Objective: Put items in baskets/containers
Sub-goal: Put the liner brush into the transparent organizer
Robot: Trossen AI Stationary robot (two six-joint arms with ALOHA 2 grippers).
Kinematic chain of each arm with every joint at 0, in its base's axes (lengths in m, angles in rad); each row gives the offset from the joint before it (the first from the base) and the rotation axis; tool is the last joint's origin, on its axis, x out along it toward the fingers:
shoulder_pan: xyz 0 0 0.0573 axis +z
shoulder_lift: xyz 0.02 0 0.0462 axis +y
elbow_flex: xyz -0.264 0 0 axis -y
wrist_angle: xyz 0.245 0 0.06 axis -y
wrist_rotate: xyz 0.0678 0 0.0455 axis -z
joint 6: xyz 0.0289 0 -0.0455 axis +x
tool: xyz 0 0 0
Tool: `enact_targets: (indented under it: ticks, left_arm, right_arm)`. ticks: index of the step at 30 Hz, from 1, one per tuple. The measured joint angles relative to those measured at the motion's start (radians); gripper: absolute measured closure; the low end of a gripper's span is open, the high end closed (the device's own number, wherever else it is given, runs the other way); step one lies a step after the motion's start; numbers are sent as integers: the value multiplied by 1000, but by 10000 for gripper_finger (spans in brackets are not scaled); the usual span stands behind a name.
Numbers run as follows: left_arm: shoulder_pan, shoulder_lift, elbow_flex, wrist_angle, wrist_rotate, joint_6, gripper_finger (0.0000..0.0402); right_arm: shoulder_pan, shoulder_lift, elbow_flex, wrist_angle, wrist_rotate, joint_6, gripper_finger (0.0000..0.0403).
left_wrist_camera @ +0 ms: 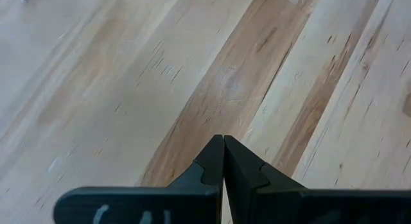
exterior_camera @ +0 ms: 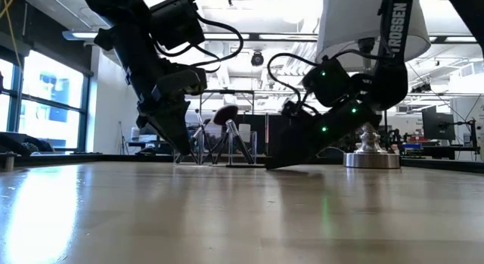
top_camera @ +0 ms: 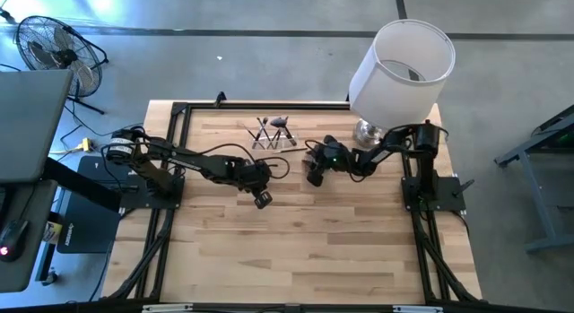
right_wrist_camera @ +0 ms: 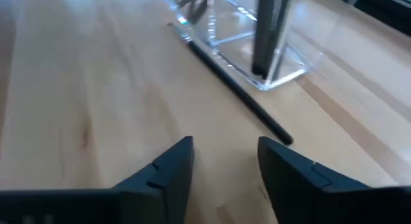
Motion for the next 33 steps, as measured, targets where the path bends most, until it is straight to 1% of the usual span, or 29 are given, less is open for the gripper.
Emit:
enact_targets:
  ticks: [2,6,9,12,14,17,20,21,25,26,27,28,30,33]
  left_arm:
    - [0,0,0,-1,8,0,401]
    - [0,0,0,-1,26,-10,401]
    - [0,0,0,0,27,-29,401]
    - [0,0,0,3,27,-31,401]
    - [0,0,0,2,26,-31,401]
    - [0,0,0,3,12,-31,401]
    - [0,0,0,11,1,-30,401]
    - [0,0,0,14,-1,-30,401]
    - [0,0,0,31,-8,-29,401]
    - [0,0,0,30,-8,-29,401]
    - [0,0,0,29,-8,-29,401]
    - [0,0,0,29,-8,-29,401]
    - [0,-1,0,29,-8,-28,401]
    - [0,-1,0,31,-3,-28,401]
  right_arm:
    - [-7,12,3,-1,19,54,225]
    - [-4,12,-5,-9,51,90,203]
    - [4,10,-5,-23,72,109,197]
    - [8,12,-5,-25,160,113,196]
    - [-6,13,-6,-12,182,102,196]
    - [-29,13,9,-10,134,41,196]
    - [-49,26,36,-11,117,-8,196]
    - [-58,34,46,-11,95,-27,196]
    - [-96,77,87,-28,-95,-95,200]
    - [-94,77,87,-40,-100,-121,202]
    - [-87,76,89,-57,-86,-145,206]
    - [-84,76,89,-67,-96,-157,211]
    - [-84,75,91,-89,-154,-149,226]
    - [-67,74,92,-113,-169,-115,264]
